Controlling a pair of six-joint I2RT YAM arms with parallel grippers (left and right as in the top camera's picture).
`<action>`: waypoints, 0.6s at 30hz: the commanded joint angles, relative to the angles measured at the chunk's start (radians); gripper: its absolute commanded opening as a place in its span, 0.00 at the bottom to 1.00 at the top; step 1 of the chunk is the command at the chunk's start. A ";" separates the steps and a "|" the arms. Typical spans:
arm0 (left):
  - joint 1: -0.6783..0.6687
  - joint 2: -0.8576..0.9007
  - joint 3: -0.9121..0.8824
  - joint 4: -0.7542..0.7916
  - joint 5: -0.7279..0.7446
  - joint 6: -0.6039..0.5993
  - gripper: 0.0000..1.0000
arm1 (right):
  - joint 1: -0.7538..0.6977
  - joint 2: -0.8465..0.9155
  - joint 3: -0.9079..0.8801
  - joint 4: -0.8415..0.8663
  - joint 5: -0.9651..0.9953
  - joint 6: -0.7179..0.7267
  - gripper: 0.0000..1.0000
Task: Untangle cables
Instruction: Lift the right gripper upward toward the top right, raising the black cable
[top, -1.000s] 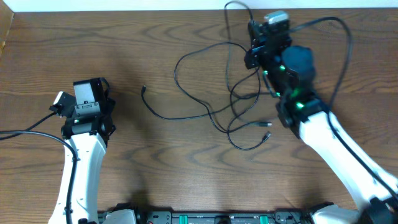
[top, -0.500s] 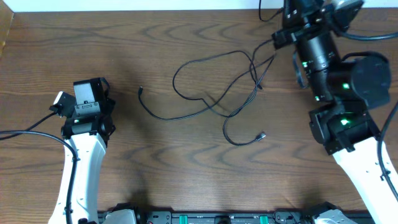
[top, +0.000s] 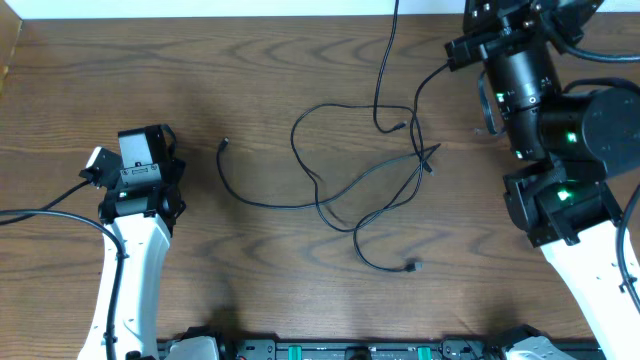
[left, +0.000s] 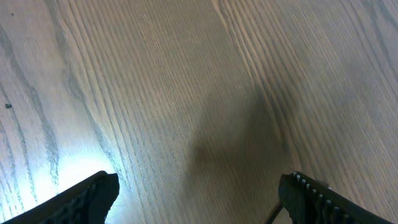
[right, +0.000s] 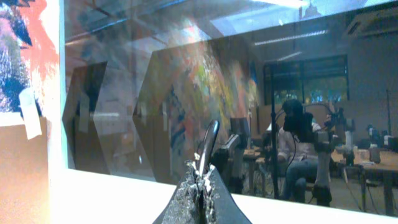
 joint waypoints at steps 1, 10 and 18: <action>0.004 -0.005 0.000 -0.002 -0.006 -0.006 0.87 | 0.015 0.043 0.025 -0.002 -0.007 0.012 0.01; 0.004 -0.005 0.000 -0.002 -0.006 -0.006 0.87 | 0.075 0.197 0.025 -0.066 -0.007 0.011 0.01; 0.004 -0.005 0.000 0.002 -0.006 -0.006 0.87 | 0.117 0.361 0.025 -0.049 -0.006 0.020 0.01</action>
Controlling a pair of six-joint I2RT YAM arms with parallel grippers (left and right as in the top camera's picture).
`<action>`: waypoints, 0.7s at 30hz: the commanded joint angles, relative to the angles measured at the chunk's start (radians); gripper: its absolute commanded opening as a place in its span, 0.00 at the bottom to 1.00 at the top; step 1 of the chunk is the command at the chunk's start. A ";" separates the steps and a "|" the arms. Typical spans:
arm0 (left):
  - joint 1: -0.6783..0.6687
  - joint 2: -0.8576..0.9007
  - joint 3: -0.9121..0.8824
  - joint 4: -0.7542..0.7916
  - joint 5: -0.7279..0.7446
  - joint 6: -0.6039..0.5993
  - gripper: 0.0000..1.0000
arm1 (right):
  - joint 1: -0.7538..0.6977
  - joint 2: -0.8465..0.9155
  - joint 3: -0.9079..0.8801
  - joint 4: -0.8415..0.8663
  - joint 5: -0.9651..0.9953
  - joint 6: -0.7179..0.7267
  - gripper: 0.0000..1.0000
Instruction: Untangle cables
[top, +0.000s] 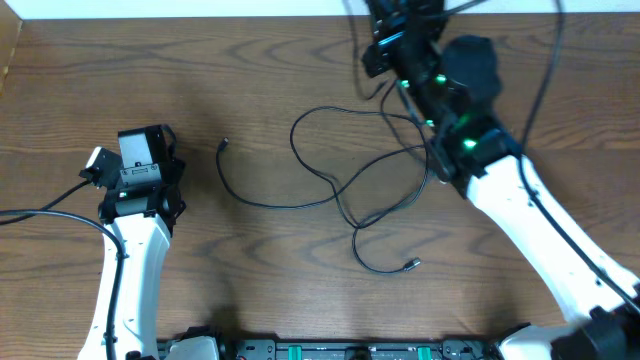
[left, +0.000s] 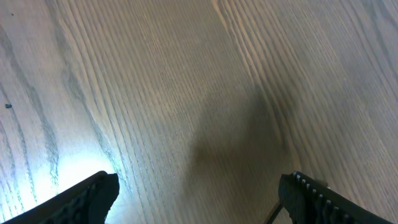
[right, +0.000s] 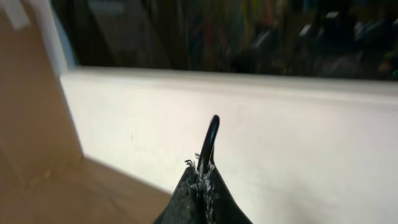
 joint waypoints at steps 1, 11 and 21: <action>0.004 -0.005 0.000 0.002 -0.006 -0.006 0.87 | 0.021 0.052 0.024 0.028 -0.003 0.020 0.01; 0.004 -0.005 0.000 0.004 -0.006 -0.006 0.87 | 0.044 0.071 0.024 0.194 -0.003 0.019 0.01; 0.004 -0.005 0.000 0.004 -0.006 -0.006 0.87 | 0.032 -0.060 0.024 0.163 0.245 -0.172 0.01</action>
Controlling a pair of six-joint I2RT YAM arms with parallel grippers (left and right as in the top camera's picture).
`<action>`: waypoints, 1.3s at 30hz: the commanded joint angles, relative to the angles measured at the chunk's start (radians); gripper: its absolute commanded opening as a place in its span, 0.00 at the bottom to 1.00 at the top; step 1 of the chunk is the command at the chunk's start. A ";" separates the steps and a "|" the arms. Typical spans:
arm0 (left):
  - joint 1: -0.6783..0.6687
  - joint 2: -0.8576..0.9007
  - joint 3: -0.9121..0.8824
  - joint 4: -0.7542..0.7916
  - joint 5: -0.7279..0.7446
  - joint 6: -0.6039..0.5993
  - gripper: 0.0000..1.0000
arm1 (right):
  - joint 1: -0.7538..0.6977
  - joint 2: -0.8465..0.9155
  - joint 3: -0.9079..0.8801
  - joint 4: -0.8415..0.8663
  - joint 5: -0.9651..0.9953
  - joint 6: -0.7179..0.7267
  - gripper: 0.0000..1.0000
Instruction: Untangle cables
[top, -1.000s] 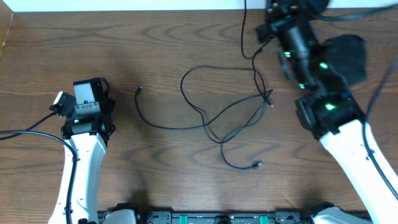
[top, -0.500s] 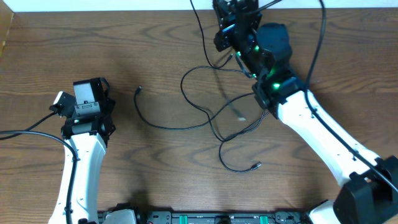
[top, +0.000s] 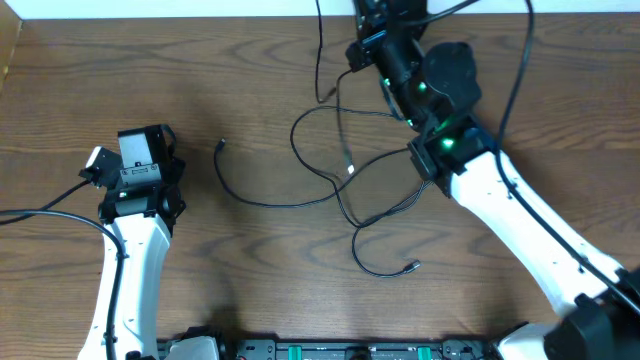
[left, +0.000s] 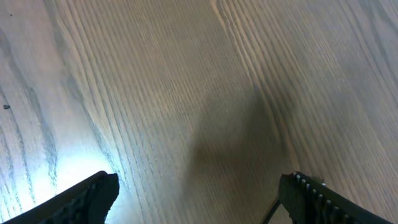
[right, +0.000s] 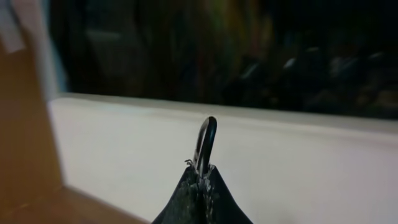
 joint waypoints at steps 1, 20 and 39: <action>0.004 -0.005 0.000 0.000 -0.006 -0.006 0.87 | -0.008 -0.099 0.023 0.000 0.174 -0.142 0.01; 0.004 -0.005 0.000 -0.013 -0.006 -0.006 0.87 | -0.217 -0.291 0.023 -0.306 0.537 -0.458 0.01; 0.004 -0.005 0.000 -0.023 -0.006 -0.006 0.87 | -0.388 -0.205 0.023 -0.543 0.156 -0.168 0.01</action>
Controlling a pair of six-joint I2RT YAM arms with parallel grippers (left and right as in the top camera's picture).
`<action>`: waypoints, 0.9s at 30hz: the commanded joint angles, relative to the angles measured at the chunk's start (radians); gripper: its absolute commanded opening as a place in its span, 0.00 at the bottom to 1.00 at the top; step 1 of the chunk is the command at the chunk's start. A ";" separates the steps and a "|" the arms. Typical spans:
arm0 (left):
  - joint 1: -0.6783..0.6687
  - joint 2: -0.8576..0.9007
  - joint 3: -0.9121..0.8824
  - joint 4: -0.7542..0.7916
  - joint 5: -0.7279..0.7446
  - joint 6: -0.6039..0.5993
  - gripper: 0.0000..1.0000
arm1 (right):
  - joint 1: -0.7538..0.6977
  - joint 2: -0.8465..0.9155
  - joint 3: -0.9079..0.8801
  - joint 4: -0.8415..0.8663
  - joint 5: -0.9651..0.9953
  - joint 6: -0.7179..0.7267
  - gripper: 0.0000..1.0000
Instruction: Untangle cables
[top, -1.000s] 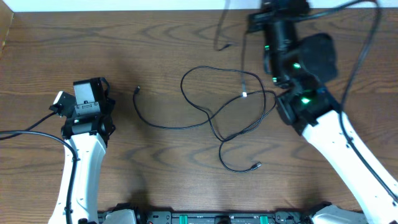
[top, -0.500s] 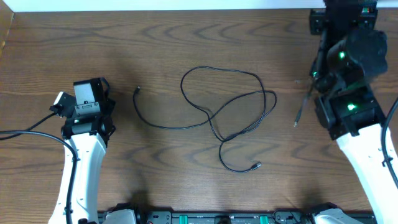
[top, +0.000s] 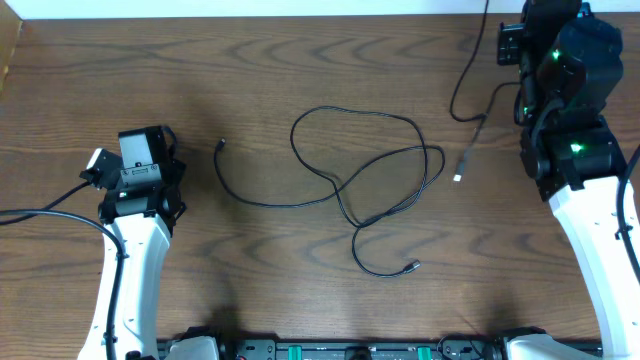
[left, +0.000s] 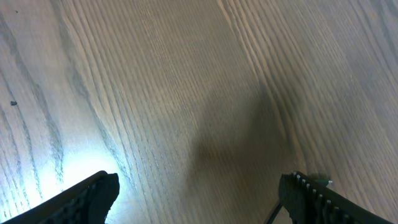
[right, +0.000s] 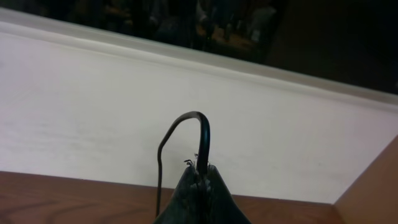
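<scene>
One black cable (top: 280, 205) lies on the wooden table in loose loops, one end at the left (top: 222, 144) and the other near the front (top: 413, 265). A second black cable (top: 472, 148) hangs at the right, its plug (top: 458, 179) just right of those loops and apart from them. My right gripper (right: 200, 167) is shut on this cable, raised at the back right and facing the white wall. My left gripper (left: 199, 199) stands open over bare wood at the far left, with nothing between its fingers (left: 93, 193).
The right arm (top: 565, 90) takes up the back right corner. The left arm (top: 135, 230) runs along the left side from the front edge. A white wall borders the table's far edge (right: 74, 177).
My right gripper has moved from the back centre to the back right with the cable still in it. Its plug, which hung over the loops, now hangs to their right. The left arm stayed put.
At first my right gripper was at the back right, shut on a cable whose lower part lay crossed with the other cable's loops. It was then over the back centre twice, the plug lifted. Now the held cable hangs apart from the loops.
</scene>
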 joint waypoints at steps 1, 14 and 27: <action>0.004 -0.005 0.000 -0.003 -0.006 -0.006 0.87 | -0.029 0.014 0.010 -0.003 -0.031 0.061 0.01; 0.004 -0.005 0.000 -0.005 -0.006 -0.006 0.87 | -0.302 0.156 0.009 -0.180 0.047 0.063 0.01; 0.004 -0.005 0.000 -0.012 -0.006 -0.006 0.87 | -0.544 0.280 0.009 -0.325 -0.039 0.190 0.99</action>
